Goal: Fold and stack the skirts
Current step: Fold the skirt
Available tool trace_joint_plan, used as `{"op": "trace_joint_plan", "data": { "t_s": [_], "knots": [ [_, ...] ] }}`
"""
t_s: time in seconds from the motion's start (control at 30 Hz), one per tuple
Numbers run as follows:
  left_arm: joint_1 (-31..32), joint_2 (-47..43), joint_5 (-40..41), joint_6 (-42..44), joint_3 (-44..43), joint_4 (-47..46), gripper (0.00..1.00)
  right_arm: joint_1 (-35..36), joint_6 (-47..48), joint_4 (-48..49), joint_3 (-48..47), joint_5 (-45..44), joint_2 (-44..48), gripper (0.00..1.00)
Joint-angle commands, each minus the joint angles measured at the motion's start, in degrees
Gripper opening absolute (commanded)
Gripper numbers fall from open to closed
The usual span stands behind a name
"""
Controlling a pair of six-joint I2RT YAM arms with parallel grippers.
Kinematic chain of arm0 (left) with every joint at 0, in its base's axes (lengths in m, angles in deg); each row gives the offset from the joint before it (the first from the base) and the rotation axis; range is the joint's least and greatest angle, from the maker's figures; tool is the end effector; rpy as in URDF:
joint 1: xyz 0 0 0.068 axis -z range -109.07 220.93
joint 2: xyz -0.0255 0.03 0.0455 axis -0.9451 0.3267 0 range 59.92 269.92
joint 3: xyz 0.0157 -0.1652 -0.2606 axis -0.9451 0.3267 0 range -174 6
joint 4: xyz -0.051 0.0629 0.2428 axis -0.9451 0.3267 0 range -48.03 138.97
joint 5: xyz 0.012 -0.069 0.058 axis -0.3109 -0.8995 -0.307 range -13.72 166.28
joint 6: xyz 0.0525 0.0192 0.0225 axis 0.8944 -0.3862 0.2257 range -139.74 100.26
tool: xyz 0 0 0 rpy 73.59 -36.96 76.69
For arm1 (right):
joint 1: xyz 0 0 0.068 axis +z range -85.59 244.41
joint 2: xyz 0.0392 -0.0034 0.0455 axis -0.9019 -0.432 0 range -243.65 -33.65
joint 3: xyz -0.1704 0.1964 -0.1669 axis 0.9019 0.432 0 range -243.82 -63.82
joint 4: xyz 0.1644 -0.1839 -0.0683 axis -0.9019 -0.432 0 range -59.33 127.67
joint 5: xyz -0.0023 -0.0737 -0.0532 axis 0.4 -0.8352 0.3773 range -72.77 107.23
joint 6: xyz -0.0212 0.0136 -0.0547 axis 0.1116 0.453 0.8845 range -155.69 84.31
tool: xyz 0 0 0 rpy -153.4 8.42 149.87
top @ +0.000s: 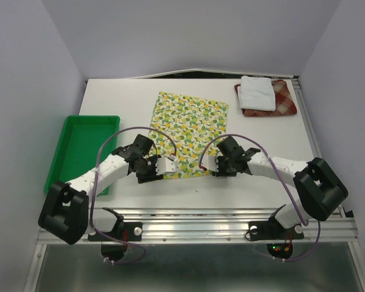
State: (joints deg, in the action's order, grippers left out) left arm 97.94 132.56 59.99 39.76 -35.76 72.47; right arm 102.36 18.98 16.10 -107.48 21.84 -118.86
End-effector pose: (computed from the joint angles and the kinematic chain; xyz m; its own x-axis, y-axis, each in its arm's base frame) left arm 0.1923 -0.1121 0.2272 0.0818 0.8867 -0.4551 0.9559 0.0595 0.2876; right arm 0.2086 0.1671 0.1944 0.1167 -0.9402 -0.3200 -0.9448 -0.0058 -0.3275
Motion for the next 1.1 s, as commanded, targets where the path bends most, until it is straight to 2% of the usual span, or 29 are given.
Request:
{"op": "trace_joint_plan", "data": {
  "t_s": [0.0,0.1,0.2,0.23,0.3,0.4,0.53,0.7,0.73,0.93,1.07],
  "knots": [
    [3.13,-1.01,-0.24,0.00,3.43,-0.61,0.56,0.28,1.57,1.26,2.08,2.16,-0.05,0.39],
    [4.02,-0.92,0.82,-0.53,5.01,-2.46,0.56,0.28,1.84,1.61,2.61,2.61,0.05,0.36],
    [4.90,-0.14,1.96,-1.40,5.98,-5.17,0.55,0.28,1.92,1.87,2.62,2.17,-0.66,0.24],
    [4.90,0.04,2.66,-1.58,6.51,-5.88,0.53,0.28,2.01,1.87,2.79,2.17,-0.83,0.14],
    [5.07,1.09,3.89,-2.02,7.21,-7.90,0.47,0.28,1.84,1.79,2.79,2.08,-0.84,0.05],
    [5.08,1.89,5.39,-2.20,8.01,-10.28,0.40,0.28,1.49,1.26,2.53,1.99,-0.14,0.01],
    [5.08,1.63,6.62,-2.11,8.71,-11.43,0.23,0.28,1.14,0.12,2.09,1.64,1.18,0.01],
    [5.08,-0.74,6.71,-2.64,8.45,-11.34,0.08,0.28,0.00,-2.16,0.95,2.08,3.64,0.01],
    [5.08,-1.18,6.80,-2.73,8.36,-11.34,0.00,0.28,-0.53,-2.52,0.77,2.17,3.99,0.01],
    [4.99,-4.00,5.57,-3.78,6.78,-9.06,0.00,0.28,-1.50,-5.16,-1.42,2.61,5.23,0.01],
    [4.99,-8.02,3.90,-4.22,4.32,-4.06,0.00,0.28,-2.46,-7.96,-3.35,3.39,6.01,0.01]
  ]
}}
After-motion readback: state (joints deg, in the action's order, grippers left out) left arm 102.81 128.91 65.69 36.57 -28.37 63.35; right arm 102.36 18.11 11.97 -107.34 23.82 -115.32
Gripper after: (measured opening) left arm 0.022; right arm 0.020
